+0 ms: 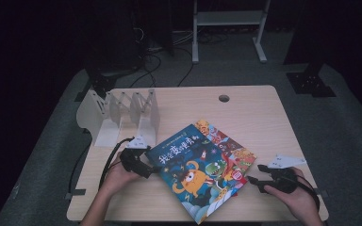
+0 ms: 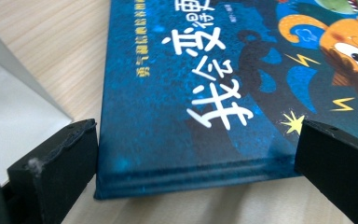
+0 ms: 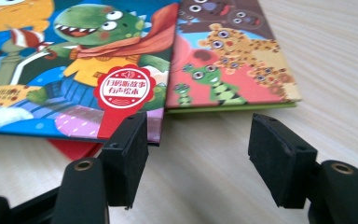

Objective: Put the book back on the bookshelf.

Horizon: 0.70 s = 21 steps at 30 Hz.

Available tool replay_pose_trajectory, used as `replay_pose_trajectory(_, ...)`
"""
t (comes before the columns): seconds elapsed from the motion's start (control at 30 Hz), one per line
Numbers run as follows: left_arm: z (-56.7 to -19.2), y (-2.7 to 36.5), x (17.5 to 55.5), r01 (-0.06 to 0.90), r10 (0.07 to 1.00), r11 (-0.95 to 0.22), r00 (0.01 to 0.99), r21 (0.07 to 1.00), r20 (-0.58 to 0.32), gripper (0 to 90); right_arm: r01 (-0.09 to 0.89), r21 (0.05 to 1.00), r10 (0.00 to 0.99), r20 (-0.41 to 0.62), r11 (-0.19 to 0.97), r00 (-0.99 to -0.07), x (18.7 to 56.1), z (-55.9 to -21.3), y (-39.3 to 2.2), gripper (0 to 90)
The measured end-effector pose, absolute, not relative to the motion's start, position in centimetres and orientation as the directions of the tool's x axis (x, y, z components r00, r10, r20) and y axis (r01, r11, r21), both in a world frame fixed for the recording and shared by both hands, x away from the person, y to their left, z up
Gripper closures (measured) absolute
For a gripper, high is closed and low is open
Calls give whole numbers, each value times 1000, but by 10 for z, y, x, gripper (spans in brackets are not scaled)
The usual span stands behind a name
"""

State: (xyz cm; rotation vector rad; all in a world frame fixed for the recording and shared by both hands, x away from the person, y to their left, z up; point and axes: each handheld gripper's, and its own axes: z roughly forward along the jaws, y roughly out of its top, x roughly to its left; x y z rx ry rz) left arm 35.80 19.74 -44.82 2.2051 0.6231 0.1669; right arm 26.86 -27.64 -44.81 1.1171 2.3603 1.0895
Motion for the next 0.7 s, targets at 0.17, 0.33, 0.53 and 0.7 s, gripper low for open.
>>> replay_pose_trajectory(0.17,-447,196,356,379,470,-539,877,752,-105,0,523,746,782,5,412,-624,276,-447,-276,364)
replay_pose_trajectory(0.33,-446,193,354,371,459,-544,883,752,-103,0,519,742,797,-34,424,-603,281,-445,-273,361)
replay_pose_trajectory(0.53,-447,190,353,370,444,-548,889,750,-113,0,522,738,809,-55,428,-586,291,-445,-272,362)
replay_pose_trajectory(0.7,-447,189,354,371,439,-549,890,749,-120,0,527,731,810,-60,434,-583,300,-444,-271,359)
